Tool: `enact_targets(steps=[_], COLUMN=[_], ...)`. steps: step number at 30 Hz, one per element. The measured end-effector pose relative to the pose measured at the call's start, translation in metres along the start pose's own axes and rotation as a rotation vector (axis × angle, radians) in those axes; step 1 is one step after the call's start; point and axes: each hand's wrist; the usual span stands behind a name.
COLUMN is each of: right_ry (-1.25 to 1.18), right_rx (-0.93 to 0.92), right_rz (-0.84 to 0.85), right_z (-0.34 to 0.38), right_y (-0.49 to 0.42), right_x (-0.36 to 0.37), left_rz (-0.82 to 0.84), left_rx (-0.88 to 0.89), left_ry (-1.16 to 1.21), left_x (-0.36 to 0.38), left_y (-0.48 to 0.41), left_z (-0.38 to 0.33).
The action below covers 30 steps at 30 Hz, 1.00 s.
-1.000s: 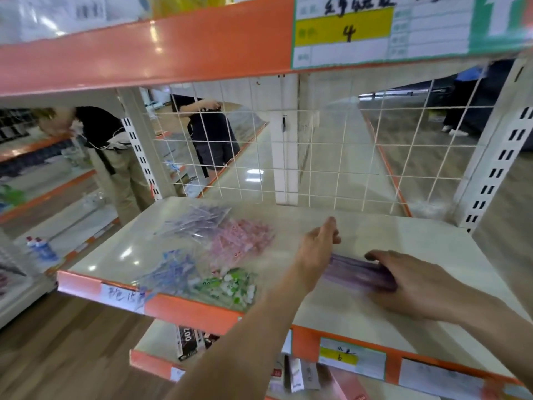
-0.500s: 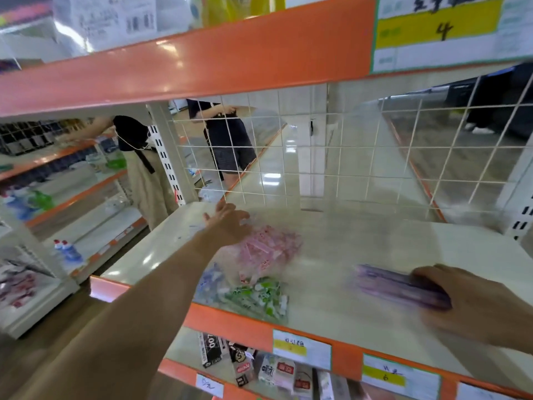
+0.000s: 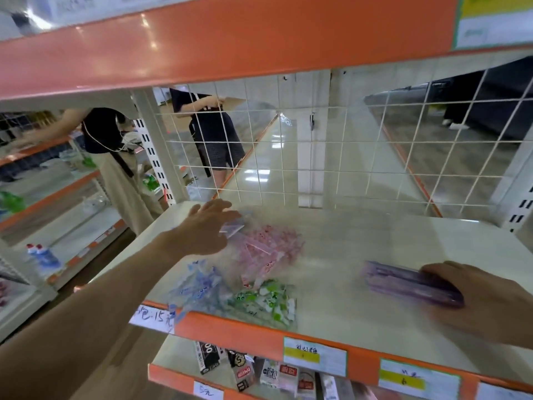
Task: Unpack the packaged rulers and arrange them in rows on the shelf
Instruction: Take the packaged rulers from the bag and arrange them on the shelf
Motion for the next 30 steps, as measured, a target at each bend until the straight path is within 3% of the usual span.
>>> enact_targets(steps=[4, 9, 12, 14, 17, 19, 26, 30], right_ry=[0.048, 0.053, 0.081, 0.049, 0.07, 0.097, -0.026, -0.162], right_rx=[-0.009, -0.057, -0.064, -0.061, -0.117, -0.167, -0.175, -0.18], right_rz=[0.012, -0.029, 0.029, 0.075, 0.074, 0.076, -0.015, 0.013], right_z=[-0.005, -0.002, 0.0, 0.004, 0.02, 0.029, 0.03, 0.029], right_y=[-0.004, -0.004, -0.008, -0.011, -0.017, -0.016, -0.006, 0.0], right_x=[0.001, 0.0, -0.009, -0.02, -0.026, -0.024, -0.016, -0.018], left_rz=[0.243, 0.171, 0.098, -0.026, -0.137, -0.134, -0.155, -0.225], left_rx=[0.088, 0.096, 0.055, 0.05, -0.01, -0.098, -0.309, -0.316], left_ry=[-0.267, -0.238, -0.224, 0.0, 0.774, 1.096, 1.412, 1.368], left_x=[-0.003, 0.006, 0.003, -0.006, -0.009, 0.01, 0.068, 0.079], left_y=[0.014, 0.001, -0.001, -0.001, 0.005, 0.005, 0.009, 0.013], left_z=[-0.026, -0.057, -0.064, -0.08, -0.143, -0.186, -0.285, -0.293])
Point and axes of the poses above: each hand's wrist, its own y-axis away from the middle knuckle, its own x-axis out of the palm, z = x × y, and after that the axes turned 10 degrees about y, right-handed
